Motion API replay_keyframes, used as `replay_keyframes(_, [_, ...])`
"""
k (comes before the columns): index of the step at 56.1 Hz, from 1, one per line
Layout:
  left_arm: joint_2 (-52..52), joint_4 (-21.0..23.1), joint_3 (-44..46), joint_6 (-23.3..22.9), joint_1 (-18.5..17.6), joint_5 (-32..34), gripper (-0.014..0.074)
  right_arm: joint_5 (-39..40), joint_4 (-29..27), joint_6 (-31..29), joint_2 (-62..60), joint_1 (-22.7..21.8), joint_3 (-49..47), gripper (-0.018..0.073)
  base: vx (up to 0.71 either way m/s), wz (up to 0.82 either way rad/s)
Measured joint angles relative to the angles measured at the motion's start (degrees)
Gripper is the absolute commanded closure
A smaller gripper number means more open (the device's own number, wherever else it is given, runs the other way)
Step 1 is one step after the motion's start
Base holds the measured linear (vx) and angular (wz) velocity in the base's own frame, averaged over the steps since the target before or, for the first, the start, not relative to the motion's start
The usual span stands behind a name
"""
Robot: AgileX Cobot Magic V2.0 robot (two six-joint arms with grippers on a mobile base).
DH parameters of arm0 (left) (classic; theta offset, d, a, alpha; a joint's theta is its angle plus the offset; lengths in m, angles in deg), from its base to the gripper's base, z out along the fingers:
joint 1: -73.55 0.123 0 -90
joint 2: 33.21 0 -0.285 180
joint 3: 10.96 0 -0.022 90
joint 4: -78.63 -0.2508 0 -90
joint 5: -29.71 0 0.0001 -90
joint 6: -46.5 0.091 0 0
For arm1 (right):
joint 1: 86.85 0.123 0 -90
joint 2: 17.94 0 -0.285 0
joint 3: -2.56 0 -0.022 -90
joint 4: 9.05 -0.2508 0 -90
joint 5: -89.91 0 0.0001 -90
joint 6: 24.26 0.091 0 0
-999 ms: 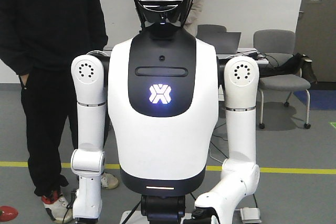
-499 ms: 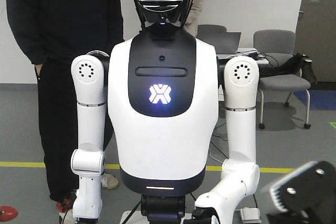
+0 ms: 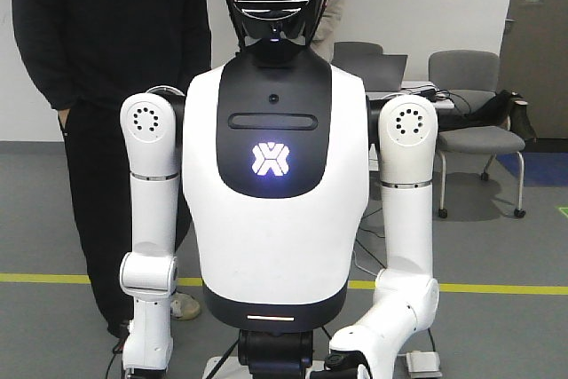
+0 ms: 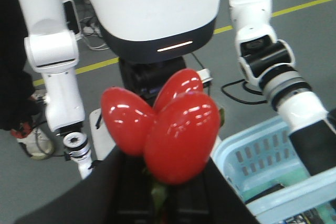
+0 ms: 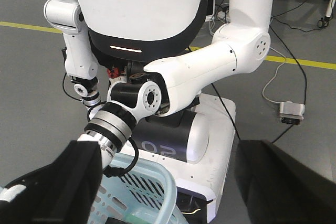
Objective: Pick snacks and fruit into basket
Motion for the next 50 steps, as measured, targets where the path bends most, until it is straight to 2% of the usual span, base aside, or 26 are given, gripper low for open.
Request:
replay_keyframes(9, [3.9,12.2,0.0,11.0,-4.8,-1.9,0.0596,0.0,0.0,0.0,0.0,0.0,0.1,-0.0008,0.00,0.00])
replay_keyframes(18, [8.5,24.8,0.0,22.6,-11.3,-4.0,0.0596,0.0,0.0,0.0,0.0,0.0,0.1,-0.0008,0.00,0.00])
replay_keyframes(23, [11.4,30.5,0.0,29.1,-14.9,-6.1,0.0596,0.0,0.0,0.0,0.0,0.0,0.1,-0.0008,0.00,0.00])
replay_keyframes(29, [15.2,36.1,0.0,34.1,-19.1,-8.5,0.0596,0.0,0.0,0.1,0.0,0.0,0.1,-0.0008,0.00,0.00])
replay_keyframes(33, [17.7,37.9,0.5,36.7,-22.0,-9.4,0.0596,0.0,0.0,0.1,0.0,0.0,0.1,-0.0008,0.00,0.00])
replay_keyframes(42, [24.8,38.4,4.4,39.3,-28.0,-9.7,0.0596,0.0,0.0,0.1,0.0,0.0,0.1,-0.0008,0.00,0.00])
replay_keyframes(50, [31.9,38.7,8.0,40.9,-31.5,-10.0,0.0595,0.1,0.0,0.1,0.0,0.0,0.1,-0.0008,0.00,0.00])
